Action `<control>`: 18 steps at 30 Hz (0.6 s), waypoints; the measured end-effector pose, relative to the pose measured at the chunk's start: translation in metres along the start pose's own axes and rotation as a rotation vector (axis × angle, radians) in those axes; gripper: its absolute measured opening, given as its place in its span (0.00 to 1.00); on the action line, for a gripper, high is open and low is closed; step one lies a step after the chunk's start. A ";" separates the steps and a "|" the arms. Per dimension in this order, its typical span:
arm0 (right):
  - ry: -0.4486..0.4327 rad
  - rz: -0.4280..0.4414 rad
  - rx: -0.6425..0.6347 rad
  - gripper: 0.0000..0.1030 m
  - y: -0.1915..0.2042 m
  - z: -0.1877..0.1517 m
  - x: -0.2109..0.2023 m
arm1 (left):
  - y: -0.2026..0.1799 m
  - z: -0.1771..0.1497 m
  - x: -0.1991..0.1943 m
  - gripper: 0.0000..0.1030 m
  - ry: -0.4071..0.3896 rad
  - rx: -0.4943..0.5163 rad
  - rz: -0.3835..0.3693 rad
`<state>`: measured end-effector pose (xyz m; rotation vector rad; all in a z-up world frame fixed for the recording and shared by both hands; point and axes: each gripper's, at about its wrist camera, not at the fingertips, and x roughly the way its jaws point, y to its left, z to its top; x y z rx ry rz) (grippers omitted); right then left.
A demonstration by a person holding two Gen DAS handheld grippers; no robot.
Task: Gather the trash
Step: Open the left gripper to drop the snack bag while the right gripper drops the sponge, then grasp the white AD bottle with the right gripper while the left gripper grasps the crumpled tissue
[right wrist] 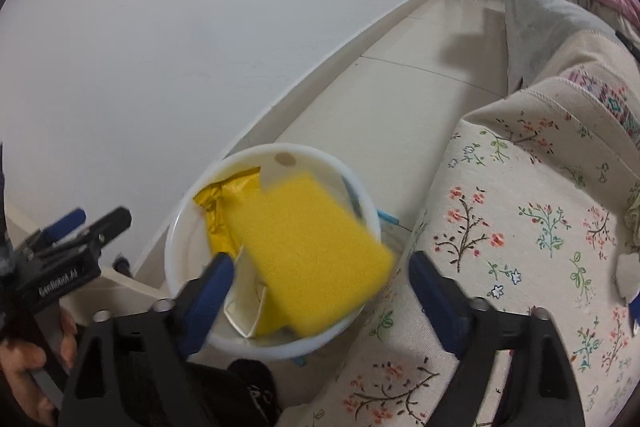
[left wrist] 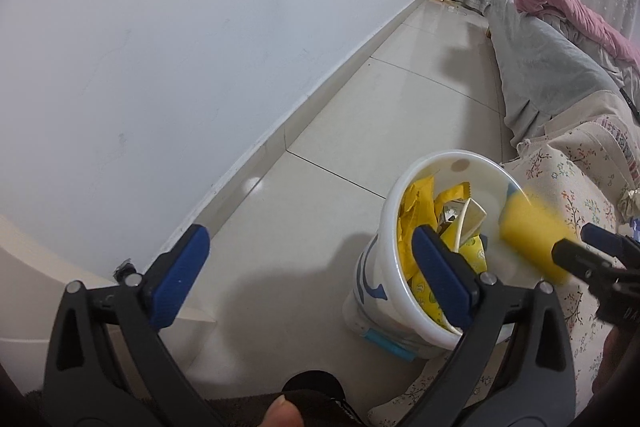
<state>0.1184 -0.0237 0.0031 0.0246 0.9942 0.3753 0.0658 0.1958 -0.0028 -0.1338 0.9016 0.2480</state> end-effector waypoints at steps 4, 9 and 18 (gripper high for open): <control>-0.002 -0.015 0.037 0.89 -0.010 0.001 -0.006 | -0.002 0.000 0.002 0.98 0.008 0.005 -0.008; -0.010 -0.050 0.045 0.89 -0.022 -0.005 -0.021 | -0.007 0.001 0.002 0.98 0.018 0.002 -0.030; -0.019 -0.111 0.046 0.89 -0.045 -0.019 -0.054 | -0.030 -0.001 -0.002 0.98 0.040 0.022 -0.092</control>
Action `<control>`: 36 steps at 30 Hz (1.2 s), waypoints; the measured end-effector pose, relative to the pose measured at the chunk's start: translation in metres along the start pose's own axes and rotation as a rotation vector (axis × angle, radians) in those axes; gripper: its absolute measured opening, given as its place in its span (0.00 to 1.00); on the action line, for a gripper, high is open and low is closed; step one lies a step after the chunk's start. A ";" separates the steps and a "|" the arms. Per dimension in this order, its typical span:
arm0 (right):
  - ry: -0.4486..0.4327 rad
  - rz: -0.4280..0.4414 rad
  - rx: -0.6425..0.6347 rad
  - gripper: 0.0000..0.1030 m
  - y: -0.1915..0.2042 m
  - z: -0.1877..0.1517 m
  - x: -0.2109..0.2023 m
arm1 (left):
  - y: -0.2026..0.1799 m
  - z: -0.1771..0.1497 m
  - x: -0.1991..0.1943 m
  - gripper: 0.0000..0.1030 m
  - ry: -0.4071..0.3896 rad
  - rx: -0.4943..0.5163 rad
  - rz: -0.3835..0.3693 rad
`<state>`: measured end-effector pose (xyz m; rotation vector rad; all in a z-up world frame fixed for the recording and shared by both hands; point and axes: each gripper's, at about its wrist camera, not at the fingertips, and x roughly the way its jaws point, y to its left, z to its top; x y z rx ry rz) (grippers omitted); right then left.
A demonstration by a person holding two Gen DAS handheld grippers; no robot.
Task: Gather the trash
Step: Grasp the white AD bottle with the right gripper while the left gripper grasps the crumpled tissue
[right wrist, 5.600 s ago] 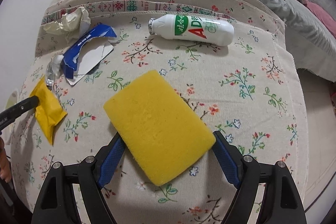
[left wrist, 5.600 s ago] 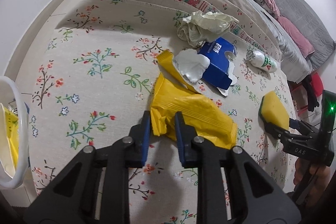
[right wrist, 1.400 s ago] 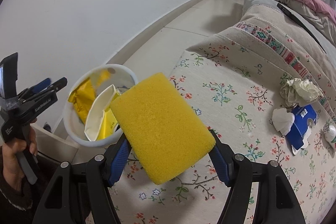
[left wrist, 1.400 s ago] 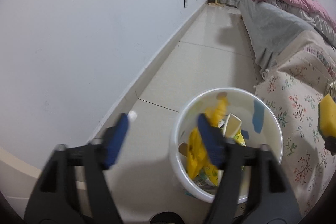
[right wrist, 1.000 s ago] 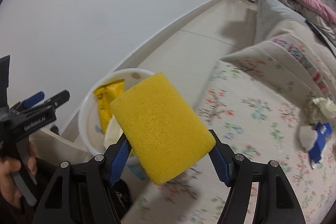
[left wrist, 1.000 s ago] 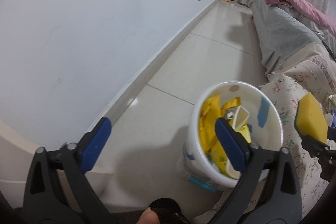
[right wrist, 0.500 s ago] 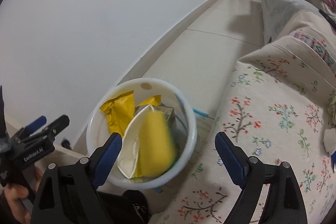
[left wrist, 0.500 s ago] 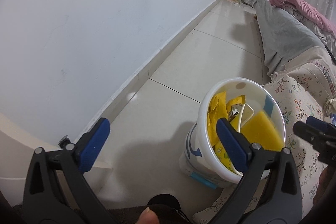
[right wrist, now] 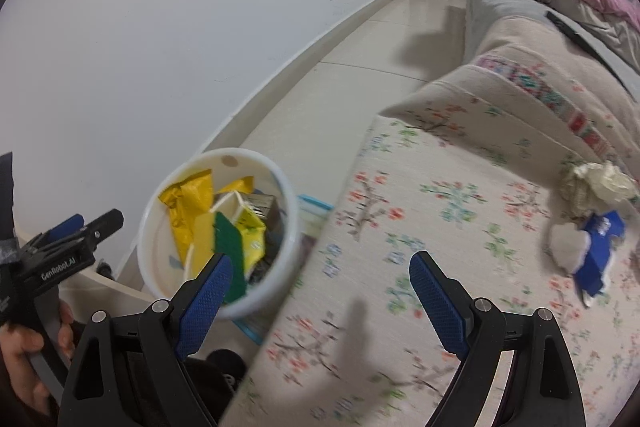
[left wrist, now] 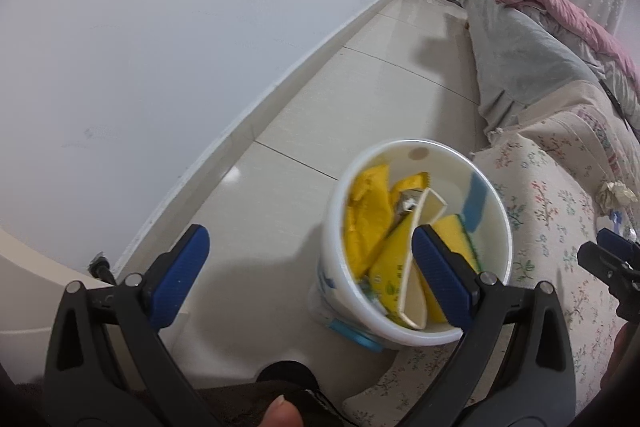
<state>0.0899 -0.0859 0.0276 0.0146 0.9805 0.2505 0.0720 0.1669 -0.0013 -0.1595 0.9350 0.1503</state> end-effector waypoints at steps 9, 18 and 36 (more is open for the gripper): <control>-0.012 -0.083 0.046 0.89 -0.050 -0.017 -0.030 | -0.036 -0.003 -0.005 0.98 0.011 0.057 -0.052; -0.015 -0.144 0.154 0.89 -0.120 -0.035 -0.063 | -0.081 0.000 -0.009 0.98 0.030 0.166 -0.113; -0.018 -0.299 0.477 0.89 -0.272 -0.074 -0.103 | -0.206 0.029 -0.023 0.98 0.032 0.408 -0.222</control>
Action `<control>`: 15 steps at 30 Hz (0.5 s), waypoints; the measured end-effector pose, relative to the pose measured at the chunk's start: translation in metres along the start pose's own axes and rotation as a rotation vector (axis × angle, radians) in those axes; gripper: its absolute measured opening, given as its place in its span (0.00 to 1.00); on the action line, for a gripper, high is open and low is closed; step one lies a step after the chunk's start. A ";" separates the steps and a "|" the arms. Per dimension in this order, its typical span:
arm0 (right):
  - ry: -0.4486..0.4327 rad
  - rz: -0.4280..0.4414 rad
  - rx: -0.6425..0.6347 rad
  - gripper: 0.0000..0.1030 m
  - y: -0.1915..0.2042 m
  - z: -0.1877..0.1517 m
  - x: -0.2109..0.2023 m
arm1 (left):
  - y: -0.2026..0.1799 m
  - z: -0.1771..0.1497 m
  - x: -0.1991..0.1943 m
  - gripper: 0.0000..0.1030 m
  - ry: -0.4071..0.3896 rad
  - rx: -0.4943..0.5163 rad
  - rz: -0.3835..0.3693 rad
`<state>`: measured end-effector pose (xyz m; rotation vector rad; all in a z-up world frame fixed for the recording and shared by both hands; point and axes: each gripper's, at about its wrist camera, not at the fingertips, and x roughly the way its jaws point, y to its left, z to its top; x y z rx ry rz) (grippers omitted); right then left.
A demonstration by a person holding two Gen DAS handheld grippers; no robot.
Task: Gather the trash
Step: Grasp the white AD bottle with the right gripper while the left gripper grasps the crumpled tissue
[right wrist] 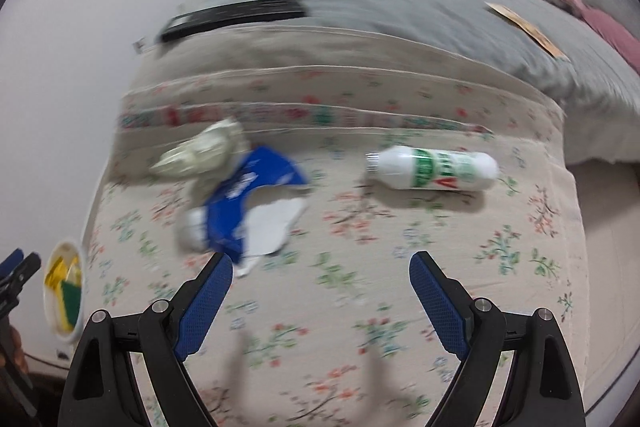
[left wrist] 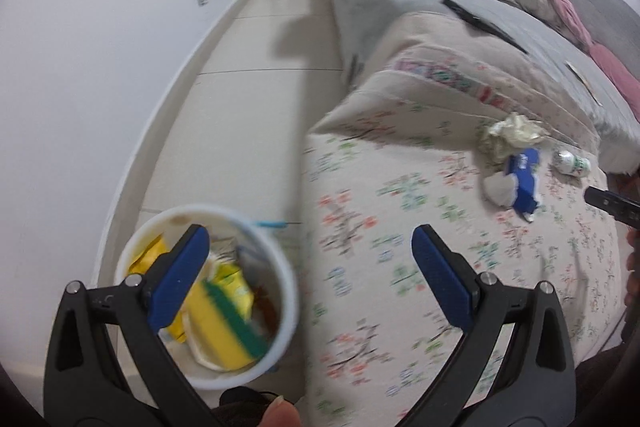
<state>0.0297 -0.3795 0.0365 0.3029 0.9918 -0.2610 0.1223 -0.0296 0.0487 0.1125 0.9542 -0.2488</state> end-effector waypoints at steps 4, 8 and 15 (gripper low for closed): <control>0.019 0.003 0.091 0.89 -0.029 0.011 0.012 | -0.027 0.019 0.009 0.98 0.002 0.058 -0.031; 0.033 0.004 0.158 0.89 -0.050 0.024 0.026 | -0.058 0.036 0.023 0.98 -0.003 0.119 -0.068; 0.047 0.019 0.272 0.89 -0.080 0.049 0.048 | -0.114 0.052 0.052 0.98 0.011 0.200 -0.199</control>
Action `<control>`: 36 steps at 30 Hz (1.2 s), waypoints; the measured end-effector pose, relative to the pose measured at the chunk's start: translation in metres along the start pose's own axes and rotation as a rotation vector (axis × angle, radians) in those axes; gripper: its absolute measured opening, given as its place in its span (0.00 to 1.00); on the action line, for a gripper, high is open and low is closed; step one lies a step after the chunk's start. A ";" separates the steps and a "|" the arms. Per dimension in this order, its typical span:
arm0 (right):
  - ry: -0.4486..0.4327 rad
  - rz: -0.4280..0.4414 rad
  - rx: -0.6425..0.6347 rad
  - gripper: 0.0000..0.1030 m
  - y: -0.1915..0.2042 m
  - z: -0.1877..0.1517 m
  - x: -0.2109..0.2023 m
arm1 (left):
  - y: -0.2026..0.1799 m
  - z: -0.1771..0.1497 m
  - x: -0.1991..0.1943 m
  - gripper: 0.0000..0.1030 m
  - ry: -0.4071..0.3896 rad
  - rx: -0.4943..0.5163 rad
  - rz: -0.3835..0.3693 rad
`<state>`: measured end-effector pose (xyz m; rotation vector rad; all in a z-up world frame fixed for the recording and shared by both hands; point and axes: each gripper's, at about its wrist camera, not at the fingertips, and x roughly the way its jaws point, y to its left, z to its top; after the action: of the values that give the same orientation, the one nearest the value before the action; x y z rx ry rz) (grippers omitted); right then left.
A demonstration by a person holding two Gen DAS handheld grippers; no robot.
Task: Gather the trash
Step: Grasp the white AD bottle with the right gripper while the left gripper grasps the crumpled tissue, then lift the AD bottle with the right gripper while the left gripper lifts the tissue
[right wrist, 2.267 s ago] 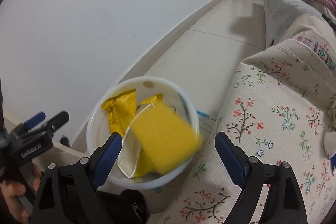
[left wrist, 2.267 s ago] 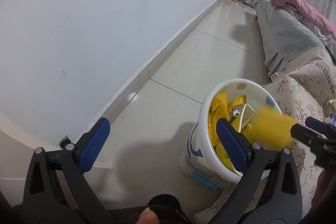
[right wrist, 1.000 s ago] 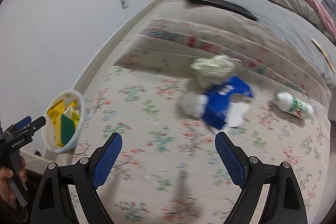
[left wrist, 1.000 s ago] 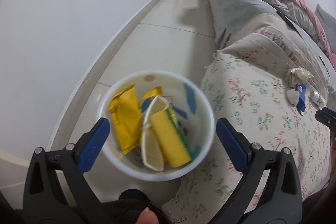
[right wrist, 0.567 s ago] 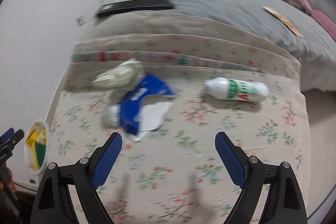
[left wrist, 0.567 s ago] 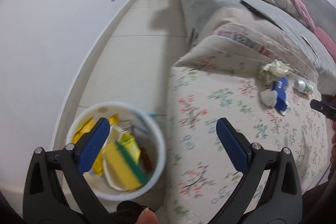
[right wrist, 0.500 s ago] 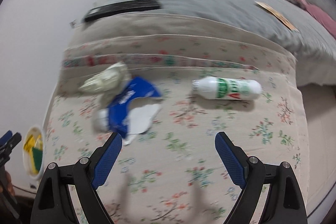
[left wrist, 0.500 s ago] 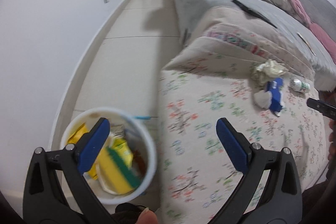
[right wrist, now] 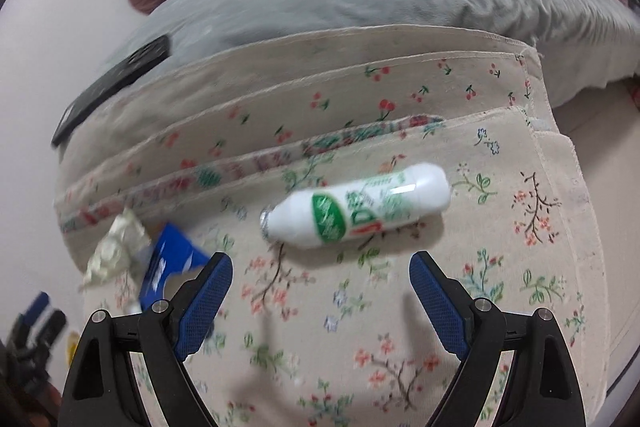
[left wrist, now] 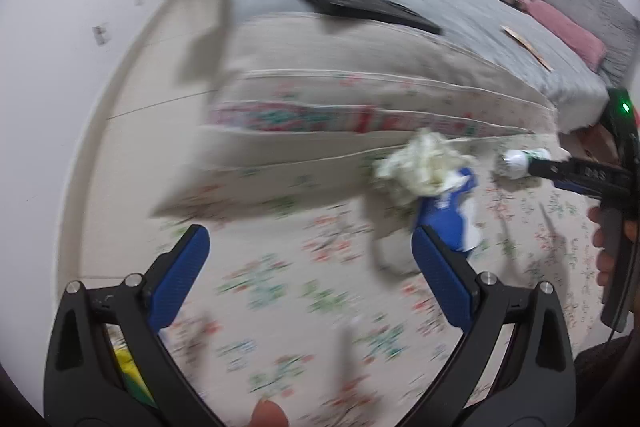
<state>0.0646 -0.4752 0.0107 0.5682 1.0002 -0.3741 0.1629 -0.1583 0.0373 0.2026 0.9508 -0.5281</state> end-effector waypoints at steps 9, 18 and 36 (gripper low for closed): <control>0.018 0.022 0.108 0.89 -0.017 0.029 0.017 | -0.040 0.022 0.040 0.82 0.005 0.089 -0.093; 0.032 0.016 0.236 0.88 -0.042 0.053 0.036 | -0.037 0.022 0.060 0.60 0.022 0.097 -0.166; 0.048 0.053 0.129 0.38 -0.021 0.027 0.009 | -0.010 0.015 0.047 0.22 0.042 -0.045 -0.218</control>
<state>0.0757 -0.5085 0.0085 0.7223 1.0097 -0.3810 0.1906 -0.1888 0.0078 0.0701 1.0310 -0.7041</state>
